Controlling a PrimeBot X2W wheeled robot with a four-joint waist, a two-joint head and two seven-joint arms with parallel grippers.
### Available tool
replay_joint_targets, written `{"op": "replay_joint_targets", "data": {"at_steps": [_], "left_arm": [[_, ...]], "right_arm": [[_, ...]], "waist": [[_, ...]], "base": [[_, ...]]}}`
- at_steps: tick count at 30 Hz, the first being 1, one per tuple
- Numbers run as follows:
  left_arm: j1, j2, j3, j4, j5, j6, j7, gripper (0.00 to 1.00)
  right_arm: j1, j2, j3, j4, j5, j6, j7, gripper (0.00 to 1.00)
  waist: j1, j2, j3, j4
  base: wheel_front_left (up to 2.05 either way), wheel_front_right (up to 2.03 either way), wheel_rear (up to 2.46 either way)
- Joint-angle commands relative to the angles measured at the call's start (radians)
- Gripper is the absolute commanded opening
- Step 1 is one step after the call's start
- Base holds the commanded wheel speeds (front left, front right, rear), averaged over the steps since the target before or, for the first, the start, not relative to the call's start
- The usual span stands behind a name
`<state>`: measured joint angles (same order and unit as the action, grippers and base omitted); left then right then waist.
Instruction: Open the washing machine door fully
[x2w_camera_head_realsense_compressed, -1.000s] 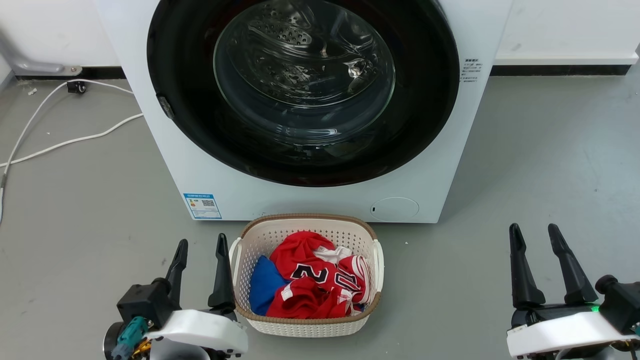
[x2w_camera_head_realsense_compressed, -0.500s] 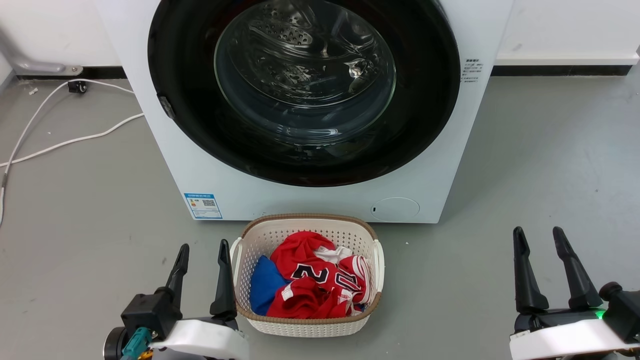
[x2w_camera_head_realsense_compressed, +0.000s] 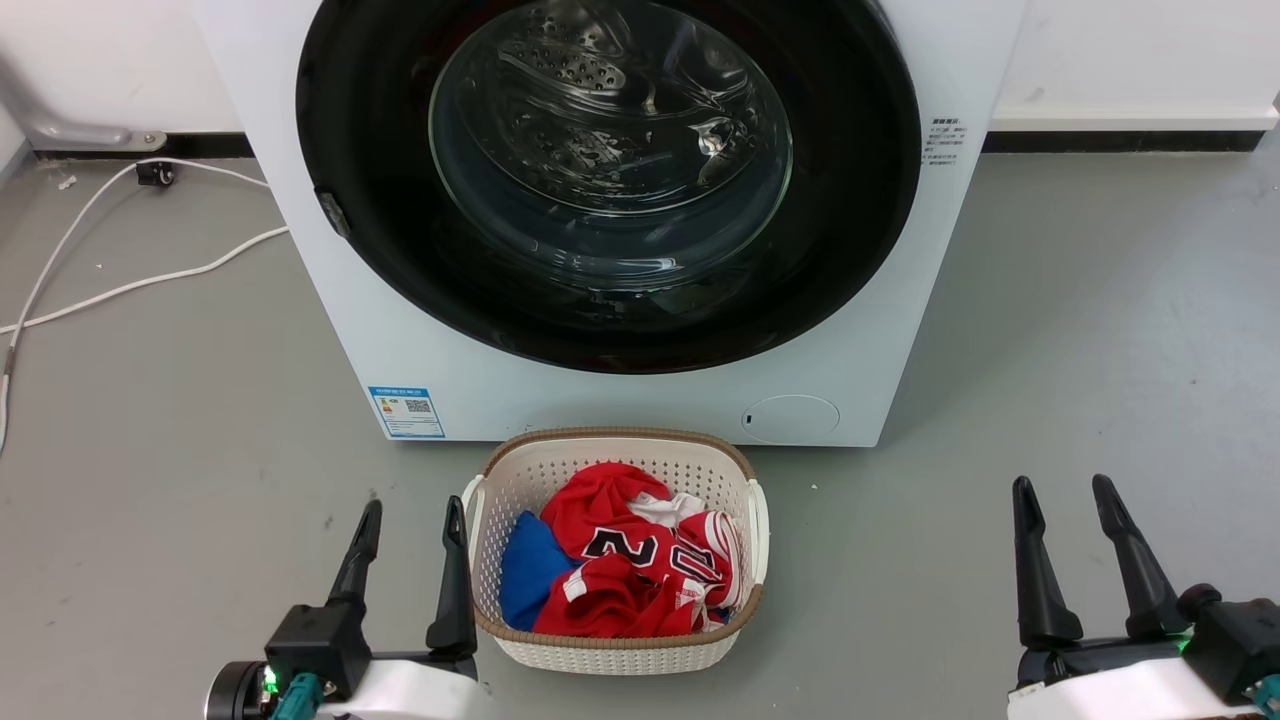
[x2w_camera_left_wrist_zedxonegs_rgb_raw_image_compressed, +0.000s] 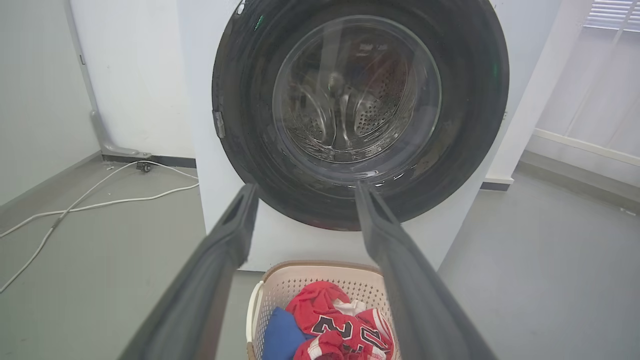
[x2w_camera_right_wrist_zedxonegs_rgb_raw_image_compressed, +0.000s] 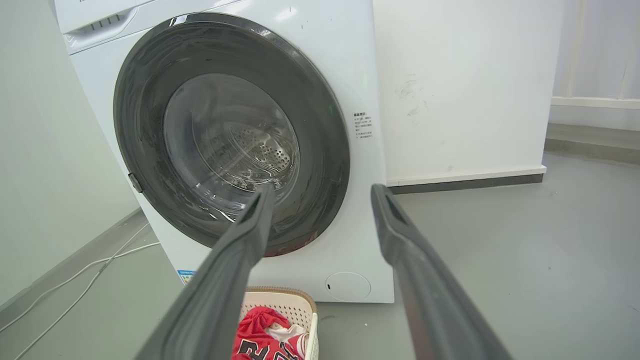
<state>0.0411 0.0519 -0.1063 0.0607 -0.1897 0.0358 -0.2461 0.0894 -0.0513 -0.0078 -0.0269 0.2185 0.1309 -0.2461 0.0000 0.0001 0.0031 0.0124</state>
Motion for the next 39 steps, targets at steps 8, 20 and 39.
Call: {"op": "replay_joint_targets", "data": {"at_steps": [8,20,39], "left_arm": [[0.016,-0.002,-0.014,0.005,0.070,0.020,-0.022,1.00],[0.016,-0.002,-0.014,0.016,0.048,0.025,-0.020,1.00],[0.022,-0.002,-0.014,0.025,0.048,0.028,-0.020,1.00]], "right_arm": [[0.017,0.002,0.006,0.002,-0.070,0.000,-0.021,1.00],[0.015,0.002,0.004,0.016,-0.047,0.000,-0.019,1.00],[-0.003,0.002,0.026,0.100,0.649,0.000,-0.019,0.00]], "waist": [[0.0000,-0.0001,0.002,-0.002],[0.0000,-0.0001,0.002,0.000],[0.0000,-0.0001,-0.006,-0.001]], "base": [[0.00,0.00,0.00],[0.00,0.00,0.00],[0.00,0.00,0.00]]}}
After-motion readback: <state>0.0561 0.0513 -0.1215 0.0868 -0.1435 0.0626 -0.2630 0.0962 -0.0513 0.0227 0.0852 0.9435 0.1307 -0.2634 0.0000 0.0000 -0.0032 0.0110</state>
